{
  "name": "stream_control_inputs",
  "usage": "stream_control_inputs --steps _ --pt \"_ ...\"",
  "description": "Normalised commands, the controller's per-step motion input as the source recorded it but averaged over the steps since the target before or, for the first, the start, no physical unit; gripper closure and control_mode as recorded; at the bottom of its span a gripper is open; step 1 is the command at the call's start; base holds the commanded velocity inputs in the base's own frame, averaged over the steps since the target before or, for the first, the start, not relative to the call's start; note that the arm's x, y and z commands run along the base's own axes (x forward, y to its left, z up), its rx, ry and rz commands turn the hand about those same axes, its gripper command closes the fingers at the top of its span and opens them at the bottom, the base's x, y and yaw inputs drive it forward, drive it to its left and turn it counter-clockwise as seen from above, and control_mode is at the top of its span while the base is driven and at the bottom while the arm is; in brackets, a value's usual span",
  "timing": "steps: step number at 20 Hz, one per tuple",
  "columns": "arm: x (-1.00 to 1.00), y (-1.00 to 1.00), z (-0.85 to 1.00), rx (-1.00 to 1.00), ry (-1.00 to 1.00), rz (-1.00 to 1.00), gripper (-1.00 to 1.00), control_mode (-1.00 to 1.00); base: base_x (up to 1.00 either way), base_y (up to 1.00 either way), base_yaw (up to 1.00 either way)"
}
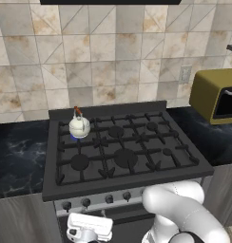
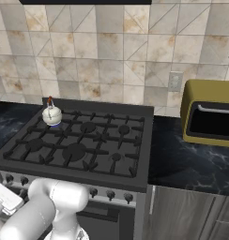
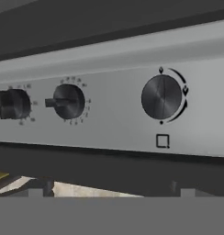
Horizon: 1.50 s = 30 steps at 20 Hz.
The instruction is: The kettle is done boiling. Turn off the stove, then wait for 300 timesteps before moving the kettle to the dining table.
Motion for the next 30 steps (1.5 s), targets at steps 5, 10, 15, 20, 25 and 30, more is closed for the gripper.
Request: stream_control_inputs --steps 5,10,15,20,25,30 --pt "0.19 0.08 -0.11 0.0 0.0 0.0 -1.0 -1.0 0.0 0.0 0.0" --pt "0.15 0.1 -0.14 0.0 0.01 0.0 -1.0 -1.0 0.0 0.0 0.0" --pt "0.12 0.07 -0.19 0.0 0.01 0.0 -1.0 -1.0 0.0 0.0 0.0" --pt "0.16 0.12 -0.23 -0.02 0.04 0.0 -1.0 -1.0 0.0 0.0 0.0" --pt "0.16 0.11 -0.22 -0.02 0.04 0.0 -1.0 -1.0 0.0 0.0 0.0" --pt "0.13 0.07 -0.15 -0.01 0.02 0.0 -1.0 -1.0 0.0 0.0 0.0"
